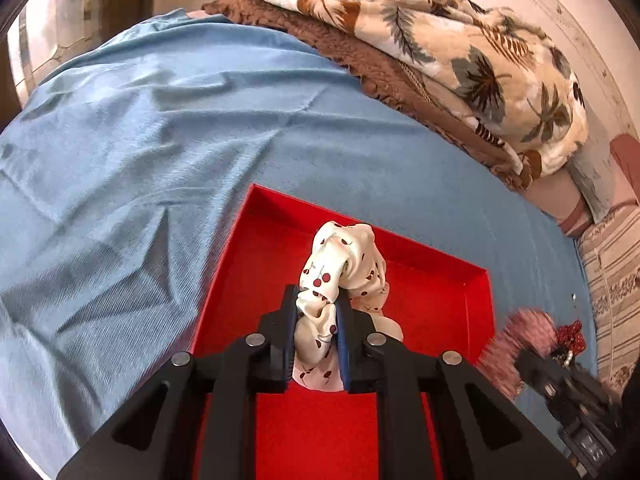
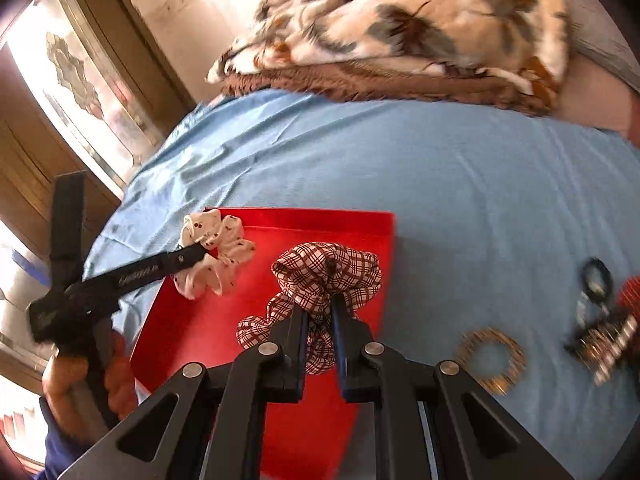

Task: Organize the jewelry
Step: 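Lower both scrunchies into the red tray and open both grippers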

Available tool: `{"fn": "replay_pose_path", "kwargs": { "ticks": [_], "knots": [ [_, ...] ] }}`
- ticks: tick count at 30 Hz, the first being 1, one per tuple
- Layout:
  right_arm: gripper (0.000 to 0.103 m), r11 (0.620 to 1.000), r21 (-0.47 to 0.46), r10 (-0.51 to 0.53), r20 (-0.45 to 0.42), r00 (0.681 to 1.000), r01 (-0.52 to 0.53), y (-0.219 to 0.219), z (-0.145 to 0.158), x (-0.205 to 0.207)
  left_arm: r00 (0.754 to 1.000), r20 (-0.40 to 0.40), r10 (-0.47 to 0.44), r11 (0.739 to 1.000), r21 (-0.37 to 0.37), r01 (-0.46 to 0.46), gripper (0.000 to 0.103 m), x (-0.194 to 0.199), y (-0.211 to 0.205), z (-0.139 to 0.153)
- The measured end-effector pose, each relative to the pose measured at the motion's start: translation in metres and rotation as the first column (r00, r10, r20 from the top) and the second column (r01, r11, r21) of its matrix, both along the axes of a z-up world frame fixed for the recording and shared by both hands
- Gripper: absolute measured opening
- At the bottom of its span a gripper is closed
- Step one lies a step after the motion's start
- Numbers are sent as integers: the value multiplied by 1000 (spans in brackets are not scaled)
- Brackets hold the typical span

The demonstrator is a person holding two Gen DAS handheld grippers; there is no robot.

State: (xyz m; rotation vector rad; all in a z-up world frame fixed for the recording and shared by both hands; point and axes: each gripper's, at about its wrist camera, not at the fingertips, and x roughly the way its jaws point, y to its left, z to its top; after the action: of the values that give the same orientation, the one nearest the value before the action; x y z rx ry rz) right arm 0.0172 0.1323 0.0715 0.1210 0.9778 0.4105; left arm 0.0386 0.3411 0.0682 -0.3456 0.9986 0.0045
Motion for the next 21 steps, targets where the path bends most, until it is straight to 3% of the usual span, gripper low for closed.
{"fn": "replay_pose_path", "kwargs": {
  "ticks": [2,7,8,12,17,21],
  "knots": [
    [13,999,-44,4,-6,1000,-5,16,-7,17,1000,-3,-25,1000,19,25,15,4,-3,-3],
    [15,990,-139,-12,-15,1000,10,38,-21,44,999,9,-31,998,52,30,31,9,-4,-7],
    [18,986,-165,-20,-12,1000,18,41,-23,47,1000,14,-28,998,49,28,34,9,-3,-6],
    [47,979,-198,-38,-7,999,36,43,-22,55,999,42,-8,1000,-8,8,51,5,8,-1],
    [56,982,-187,-36,14,999,38,34,-6,39,998,69,10,999,-43,-7,55,-6,17,5],
    [60,967,-252,-50,1,999,49,15,-8,3,996,85,17,999,-43,-13,56,-16,20,10]
  ]
}}
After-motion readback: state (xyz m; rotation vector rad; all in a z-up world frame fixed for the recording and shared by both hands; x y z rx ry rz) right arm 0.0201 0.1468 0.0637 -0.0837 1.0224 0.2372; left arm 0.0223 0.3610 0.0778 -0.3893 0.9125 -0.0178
